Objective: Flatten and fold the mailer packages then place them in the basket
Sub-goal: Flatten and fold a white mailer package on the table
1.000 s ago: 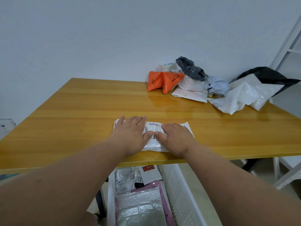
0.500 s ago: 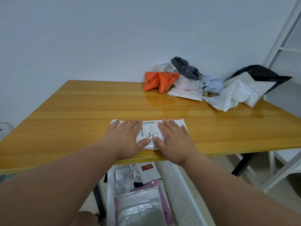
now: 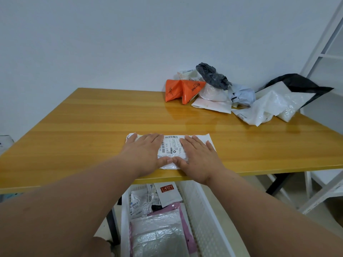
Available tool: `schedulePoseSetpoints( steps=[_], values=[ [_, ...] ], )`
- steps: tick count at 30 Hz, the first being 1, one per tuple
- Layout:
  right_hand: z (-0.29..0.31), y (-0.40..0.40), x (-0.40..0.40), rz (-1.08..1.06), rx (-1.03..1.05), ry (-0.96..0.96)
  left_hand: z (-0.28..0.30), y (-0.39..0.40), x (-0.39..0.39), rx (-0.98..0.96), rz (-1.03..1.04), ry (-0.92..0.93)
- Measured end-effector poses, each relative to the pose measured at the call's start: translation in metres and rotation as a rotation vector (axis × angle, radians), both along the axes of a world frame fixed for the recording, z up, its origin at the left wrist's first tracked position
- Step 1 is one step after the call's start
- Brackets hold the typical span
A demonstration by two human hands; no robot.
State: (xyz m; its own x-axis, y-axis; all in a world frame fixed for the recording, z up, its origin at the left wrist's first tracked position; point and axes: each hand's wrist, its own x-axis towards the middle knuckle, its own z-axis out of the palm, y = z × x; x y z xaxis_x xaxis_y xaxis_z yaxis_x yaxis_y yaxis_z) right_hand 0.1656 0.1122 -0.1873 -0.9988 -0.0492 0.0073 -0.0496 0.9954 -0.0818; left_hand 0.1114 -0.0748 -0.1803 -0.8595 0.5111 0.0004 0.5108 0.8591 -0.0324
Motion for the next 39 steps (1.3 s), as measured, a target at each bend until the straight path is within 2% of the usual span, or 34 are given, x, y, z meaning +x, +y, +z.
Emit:
schedulePoseSetpoints(
  steps=[21,39],
  values=[
    [0.011,-0.004,-0.003,0.006,0.039,-0.042,0.012,0.005,0.007,-0.075,-0.011,0.01],
    [0.014,-0.008,-0.004,-0.01,0.03,-0.008,0.01,0.01,0.006,-0.011,0.035,0.032]
  ],
)
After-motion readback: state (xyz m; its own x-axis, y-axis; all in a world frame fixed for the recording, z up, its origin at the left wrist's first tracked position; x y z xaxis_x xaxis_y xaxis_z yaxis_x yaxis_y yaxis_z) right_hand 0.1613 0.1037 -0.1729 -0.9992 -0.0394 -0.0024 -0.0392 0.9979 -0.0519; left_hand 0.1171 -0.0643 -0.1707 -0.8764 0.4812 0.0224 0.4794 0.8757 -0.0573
